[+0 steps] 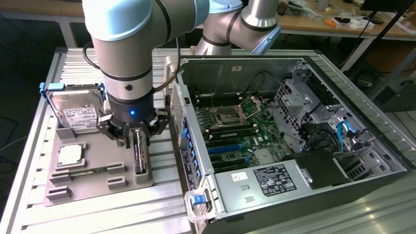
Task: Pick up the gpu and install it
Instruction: 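Pick up the gpu and move the gpu toward the slot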
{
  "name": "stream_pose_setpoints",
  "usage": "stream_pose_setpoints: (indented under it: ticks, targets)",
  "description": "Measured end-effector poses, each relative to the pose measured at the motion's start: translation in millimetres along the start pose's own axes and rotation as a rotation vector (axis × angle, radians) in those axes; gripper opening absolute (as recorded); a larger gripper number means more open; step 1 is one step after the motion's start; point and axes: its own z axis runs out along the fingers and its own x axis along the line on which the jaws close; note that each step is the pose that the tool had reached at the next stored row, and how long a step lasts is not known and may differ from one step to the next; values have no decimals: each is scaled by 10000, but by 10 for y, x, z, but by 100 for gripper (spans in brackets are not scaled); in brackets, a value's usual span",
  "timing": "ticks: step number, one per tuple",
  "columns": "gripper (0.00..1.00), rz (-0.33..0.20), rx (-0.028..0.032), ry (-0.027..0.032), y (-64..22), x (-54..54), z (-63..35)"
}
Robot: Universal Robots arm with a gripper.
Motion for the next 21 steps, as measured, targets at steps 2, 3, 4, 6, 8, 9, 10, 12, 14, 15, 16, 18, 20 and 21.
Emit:
stream_pose_setpoints:
  ticks: [2, 3, 4, 6, 8, 9, 10, 12, 14, 15, 16, 18, 20, 21]
  targets:
    - [48, 0, 0, 0, 0, 0, 0]
    - [48, 0, 0, 0, 0, 0, 0]
    - [48, 0, 0, 1, 0, 0, 0]
    - [47, 0, 0, 0, 0, 0, 0]
    - [40, 0, 0, 0, 0, 0, 0]
    - [34, 0, 1, 1, 0, 0, 0]
    - [28, 0, 0, 1, 0, 0, 0]
    - [27, 0, 0, 1, 0, 0, 0]
    - [27, 0, 0, 1, 0, 0, 0]
    - [27, 0, 0, 1, 0, 0, 0]
    - [27, 0, 0, 0, 0, 0, 0]
    - [27, 1, 0, 0, 0, 0, 0]
    - [27, 0, -1, -1, 0, -1, -3]
    - [27, 1, 1, 1, 1, 0, -12]
